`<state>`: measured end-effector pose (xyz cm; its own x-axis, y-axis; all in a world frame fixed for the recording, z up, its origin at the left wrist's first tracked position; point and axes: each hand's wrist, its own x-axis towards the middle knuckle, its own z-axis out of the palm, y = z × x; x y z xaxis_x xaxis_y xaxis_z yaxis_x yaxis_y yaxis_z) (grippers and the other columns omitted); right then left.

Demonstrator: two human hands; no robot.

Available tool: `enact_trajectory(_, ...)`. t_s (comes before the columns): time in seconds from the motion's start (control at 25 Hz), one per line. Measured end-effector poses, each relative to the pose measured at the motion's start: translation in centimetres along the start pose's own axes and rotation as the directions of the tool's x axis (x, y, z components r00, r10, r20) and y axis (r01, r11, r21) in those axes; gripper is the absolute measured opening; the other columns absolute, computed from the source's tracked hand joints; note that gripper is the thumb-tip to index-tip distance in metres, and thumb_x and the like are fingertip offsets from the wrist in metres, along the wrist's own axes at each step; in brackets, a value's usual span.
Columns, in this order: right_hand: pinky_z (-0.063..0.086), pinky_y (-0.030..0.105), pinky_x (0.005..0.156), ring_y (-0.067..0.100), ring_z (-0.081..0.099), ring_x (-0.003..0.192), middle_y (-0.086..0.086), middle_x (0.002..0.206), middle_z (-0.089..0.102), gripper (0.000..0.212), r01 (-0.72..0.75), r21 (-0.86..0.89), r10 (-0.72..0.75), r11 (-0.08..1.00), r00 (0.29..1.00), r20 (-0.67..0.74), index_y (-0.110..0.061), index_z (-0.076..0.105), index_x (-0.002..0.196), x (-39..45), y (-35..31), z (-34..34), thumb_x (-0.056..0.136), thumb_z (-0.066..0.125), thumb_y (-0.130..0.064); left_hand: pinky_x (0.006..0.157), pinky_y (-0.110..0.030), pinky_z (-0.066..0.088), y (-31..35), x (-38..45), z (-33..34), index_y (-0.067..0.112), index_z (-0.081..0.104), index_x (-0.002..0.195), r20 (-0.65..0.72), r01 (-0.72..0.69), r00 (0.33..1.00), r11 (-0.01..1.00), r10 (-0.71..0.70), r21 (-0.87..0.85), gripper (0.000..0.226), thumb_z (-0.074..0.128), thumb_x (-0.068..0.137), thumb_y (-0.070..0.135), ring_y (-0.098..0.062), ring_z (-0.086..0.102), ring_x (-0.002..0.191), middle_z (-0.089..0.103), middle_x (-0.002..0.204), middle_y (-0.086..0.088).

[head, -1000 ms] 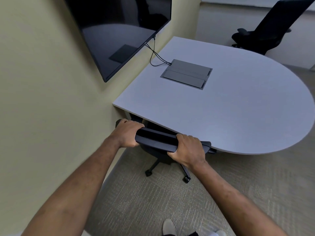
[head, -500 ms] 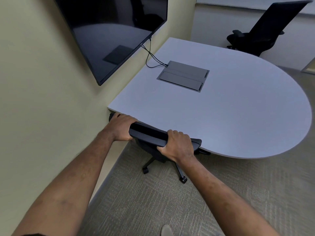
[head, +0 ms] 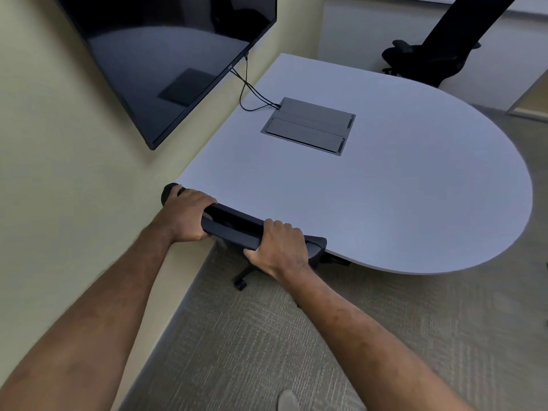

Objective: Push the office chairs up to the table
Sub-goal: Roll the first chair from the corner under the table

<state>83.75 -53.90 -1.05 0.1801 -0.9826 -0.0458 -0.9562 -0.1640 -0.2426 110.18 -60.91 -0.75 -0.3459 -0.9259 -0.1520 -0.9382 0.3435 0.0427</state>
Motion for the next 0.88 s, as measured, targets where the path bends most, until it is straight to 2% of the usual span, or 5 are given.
enact_trajectory(0.2, 0.048, 0.043, 0.08, 0.026, 0.059, 0.085, 0.003, 0.093, 0.063, 0.063, 0.004, 0.027, -0.004, 1.0, 1.0, -0.001, -0.013, 0.059, 0.106, 0.45, -0.99, 0.06, 0.082, 0.063, -0.071, 0.117, -0.053, 0.022, -0.91, -0.27, -0.29, 0.025, 0.061, 0.135, -0.025, -0.008, 1.0, 1.0, 0.008, -0.002, 0.076, 0.061, 0.066, 0.058, -0.022, 0.055, 0.124, 0.064, 0.129, 0.005)
enact_trajectory(0.48, 0.049, 0.044, 0.082, 0.028, 0.061, 0.088, 0.005, 0.096, 0.064, 0.065, 0.015, 0.029, -0.015, 0.999, 1.0, -0.013, -0.011, 0.059, 0.109, 0.7, -1.05, 0.41, 0.084, 0.06, -0.071, 0.116, -0.052, 0.023, -1.18, -0.13, -0.28, 0.024, 0.063, 0.134, -0.036, -0.012, 0.999, 1.0, 0.012, -0.005, 0.075, 0.064, 0.066, 0.054, -0.024, 0.056, 0.125, 0.066, 0.13, 0.003)
enact_trajectory(0.68, 0.049, 0.044, 0.081, 0.028, 0.061, 0.087, 0.005, 0.096, 0.065, 0.064, 0.015, 0.03, -0.014, 0.999, 1.0, -0.019, -0.012, 0.059, 0.109, 0.74, -1.08, 0.61, 0.084, 0.06, -0.071, 0.118, -0.051, 0.019, -1.2, -0.18, -0.35, 0.024, 0.06, 0.138, -0.011, 0.005, 1.0, 1.0, -0.005, 0.004, 0.078, 0.066, 0.067, 0.054, -0.023, 0.053, 0.129, 0.063, 0.135, 0.003)
enact_trajectory(0.88, 0.046, 0.045, 0.082, 0.028, 0.061, 0.091, 0.005, 0.101, 0.065, 0.065, 0.016, 0.039, -0.015, 0.999, 1.0, -0.015, -0.012, 0.059, 0.113, 0.16, -0.71, 0.58, 0.083, 0.06, -0.07, 0.124, -0.055, 0.01, -0.38, -0.26, -0.56, 0.024, 0.051, 0.146, 0.064, 0.043, 0.997, 0.999, -0.044, 0.008, 0.079, 0.078, 0.075, 0.046, -0.021, 0.043, 0.139, 0.056, 0.144, 0.003)
